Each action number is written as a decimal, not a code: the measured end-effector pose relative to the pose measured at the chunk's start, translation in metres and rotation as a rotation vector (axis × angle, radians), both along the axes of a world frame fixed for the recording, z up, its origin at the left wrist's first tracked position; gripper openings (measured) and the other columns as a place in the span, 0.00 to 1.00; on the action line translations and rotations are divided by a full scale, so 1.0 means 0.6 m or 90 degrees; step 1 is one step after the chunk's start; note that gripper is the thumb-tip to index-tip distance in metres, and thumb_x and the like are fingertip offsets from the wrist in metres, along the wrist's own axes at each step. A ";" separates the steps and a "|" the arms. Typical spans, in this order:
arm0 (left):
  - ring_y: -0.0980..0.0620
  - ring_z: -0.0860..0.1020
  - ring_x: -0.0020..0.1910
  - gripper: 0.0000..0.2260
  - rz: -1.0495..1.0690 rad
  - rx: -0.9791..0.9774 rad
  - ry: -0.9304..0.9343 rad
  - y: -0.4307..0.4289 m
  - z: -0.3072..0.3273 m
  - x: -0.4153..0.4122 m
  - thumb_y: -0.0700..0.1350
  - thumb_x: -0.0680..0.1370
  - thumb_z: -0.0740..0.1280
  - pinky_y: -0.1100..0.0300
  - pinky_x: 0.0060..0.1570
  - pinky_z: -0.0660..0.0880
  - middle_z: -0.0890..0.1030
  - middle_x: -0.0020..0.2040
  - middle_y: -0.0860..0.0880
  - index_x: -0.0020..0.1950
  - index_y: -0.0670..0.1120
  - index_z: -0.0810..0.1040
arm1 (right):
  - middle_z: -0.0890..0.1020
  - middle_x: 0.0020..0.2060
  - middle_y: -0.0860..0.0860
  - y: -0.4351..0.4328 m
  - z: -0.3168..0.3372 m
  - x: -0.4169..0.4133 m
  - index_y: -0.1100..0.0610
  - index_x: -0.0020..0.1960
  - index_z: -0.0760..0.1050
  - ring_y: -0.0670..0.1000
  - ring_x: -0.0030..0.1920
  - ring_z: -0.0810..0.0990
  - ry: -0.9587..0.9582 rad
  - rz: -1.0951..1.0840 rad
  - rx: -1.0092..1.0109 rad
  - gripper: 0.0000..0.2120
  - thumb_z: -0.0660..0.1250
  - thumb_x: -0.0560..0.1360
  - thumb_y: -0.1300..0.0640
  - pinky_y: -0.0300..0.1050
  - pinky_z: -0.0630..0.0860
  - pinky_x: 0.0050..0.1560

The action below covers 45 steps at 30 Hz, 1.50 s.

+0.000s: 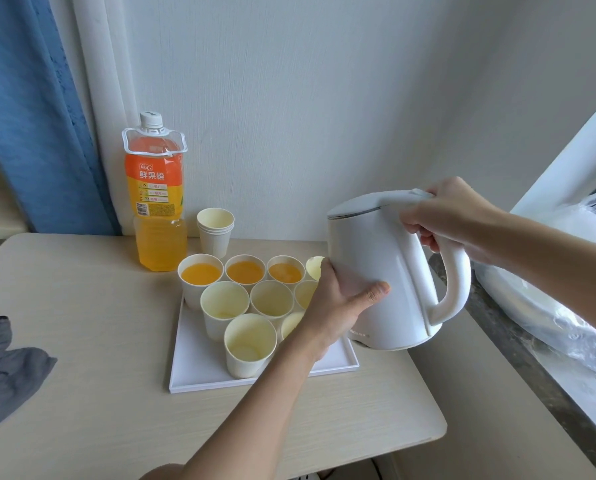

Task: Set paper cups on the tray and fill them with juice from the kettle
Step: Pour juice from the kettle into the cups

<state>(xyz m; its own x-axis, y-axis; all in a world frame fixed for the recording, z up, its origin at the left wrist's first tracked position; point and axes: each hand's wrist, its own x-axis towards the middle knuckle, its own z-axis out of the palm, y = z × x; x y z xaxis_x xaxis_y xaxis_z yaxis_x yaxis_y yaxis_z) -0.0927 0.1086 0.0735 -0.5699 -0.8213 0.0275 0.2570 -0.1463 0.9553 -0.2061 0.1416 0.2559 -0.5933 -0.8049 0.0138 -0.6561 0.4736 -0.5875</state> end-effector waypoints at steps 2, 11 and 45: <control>0.66 0.80 0.55 0.27 -0.016 0.000 -0.005 0.001 0.000 -0.004 0.44 0.75 0.79 0.70 0.52 0.78 0.80 0.63 0.54 0.69 0.47 0.67 | 0.72 0.27 0.56 0.003 -0.001 -0.004 0.63 0.37 0.73 0.54 0.28 0.69 -0.003 -0.008 -0.004 0.03 0.64 0.63 0.68 0.44 0.69 0.30; 0.56 0.81 0.60 0.27 -0.038 0.071 -0.008 0.018 -0.009 -0.028 0.49 0.76 0.78 0.68 0.44 0.76 0.81 0.65 0.52 0.69 0.48 0.68 | 0.77 0.28 0.58 -0.005 -0.013 -0.017 0.67 0.45 0.78 0.54 0.28 0.73 0.042 -0.012 0.000 0.09 0.65 0.65 0.67 0.42 0.71 0.28; 0.50 0.82 0.63 0.37 -0.074 0.132 -0.017 0.035 -0.022 -0.049 0.63 0.67 0.78 0.53 0.53 0.78 0.82 0.64 0.53 0.69 0.50 0.70 | 0.78 0.30 0.55 -0.013 -0.017 -0.015 0.58 0.41 0.78 0.53 0.25 0.77 0.145 0.021 0.070 0.06 0.65 0.66 0.65 0.38 0.72 0.25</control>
